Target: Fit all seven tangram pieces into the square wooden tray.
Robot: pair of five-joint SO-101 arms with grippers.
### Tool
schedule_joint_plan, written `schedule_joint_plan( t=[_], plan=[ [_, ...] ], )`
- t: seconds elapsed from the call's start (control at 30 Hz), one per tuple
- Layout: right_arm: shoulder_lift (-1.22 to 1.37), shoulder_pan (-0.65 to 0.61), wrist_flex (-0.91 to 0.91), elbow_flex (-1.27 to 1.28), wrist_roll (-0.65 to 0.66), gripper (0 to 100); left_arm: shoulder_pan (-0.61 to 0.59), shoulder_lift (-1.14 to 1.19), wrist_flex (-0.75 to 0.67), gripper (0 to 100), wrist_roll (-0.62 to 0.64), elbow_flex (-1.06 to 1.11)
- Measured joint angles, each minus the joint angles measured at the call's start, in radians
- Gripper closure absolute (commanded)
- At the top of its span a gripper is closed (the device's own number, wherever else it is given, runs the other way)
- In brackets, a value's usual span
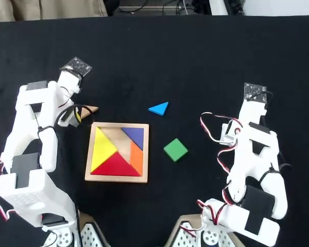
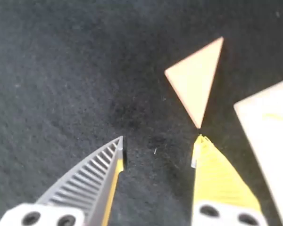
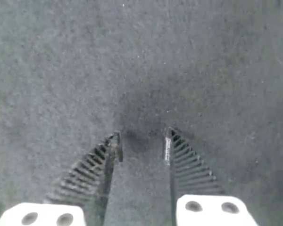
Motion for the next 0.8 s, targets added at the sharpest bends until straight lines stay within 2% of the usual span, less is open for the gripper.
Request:
schedule_joint_plan(
  t=[0.2,0.37,0.53,0.8],
  plan=[
    [0.0,0.0,0.0,0.0,0.0,84.6,0.014,-0.107,0.071,76,0.235,-0.028],
    [0.0,0.0,0.0,0.0,0.0,84.6,0.077,-0.227,0.095,76,0.292,-0.012],
    [0.0,0.0,0.0,0.0,0.0,84.6,0.106,-0.239,0.044,76,0.402,0.041],
    [0.0,0.0,0.0,0.0,0.0,84.6,0.071,-0.215,0.018,76,0.914,0.055]
  ],
)
